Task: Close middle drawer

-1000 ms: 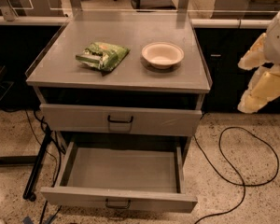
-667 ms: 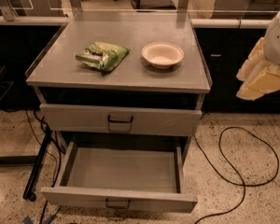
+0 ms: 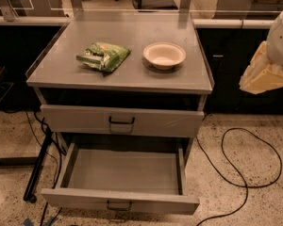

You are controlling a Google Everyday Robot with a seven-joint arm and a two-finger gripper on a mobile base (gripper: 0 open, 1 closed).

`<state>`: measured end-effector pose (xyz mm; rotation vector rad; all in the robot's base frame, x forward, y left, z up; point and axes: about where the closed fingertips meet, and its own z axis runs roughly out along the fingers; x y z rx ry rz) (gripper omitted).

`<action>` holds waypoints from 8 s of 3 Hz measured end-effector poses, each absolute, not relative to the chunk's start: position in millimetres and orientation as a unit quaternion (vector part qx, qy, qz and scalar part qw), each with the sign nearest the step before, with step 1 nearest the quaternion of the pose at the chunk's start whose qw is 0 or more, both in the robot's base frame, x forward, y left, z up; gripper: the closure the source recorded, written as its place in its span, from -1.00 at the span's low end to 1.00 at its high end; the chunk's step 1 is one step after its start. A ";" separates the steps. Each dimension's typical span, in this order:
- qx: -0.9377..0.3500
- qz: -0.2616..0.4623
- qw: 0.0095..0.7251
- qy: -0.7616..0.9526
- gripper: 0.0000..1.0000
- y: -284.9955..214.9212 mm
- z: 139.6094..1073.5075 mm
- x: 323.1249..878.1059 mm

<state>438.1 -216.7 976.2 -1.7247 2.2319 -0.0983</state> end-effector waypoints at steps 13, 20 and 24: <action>-0.531 0.179 0.008 0.828 1.00 -92.8 533.4 341.0; -0.466 0.148 -0.031 0.872 1.00 -110.9 422.3 372.6; -0.461 0.134 -0.035 0.876 -0.28 -112.3 410.0 378.8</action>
Offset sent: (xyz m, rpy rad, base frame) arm -0.0662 0.0669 -0.1593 -0.0007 0.1898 0.0438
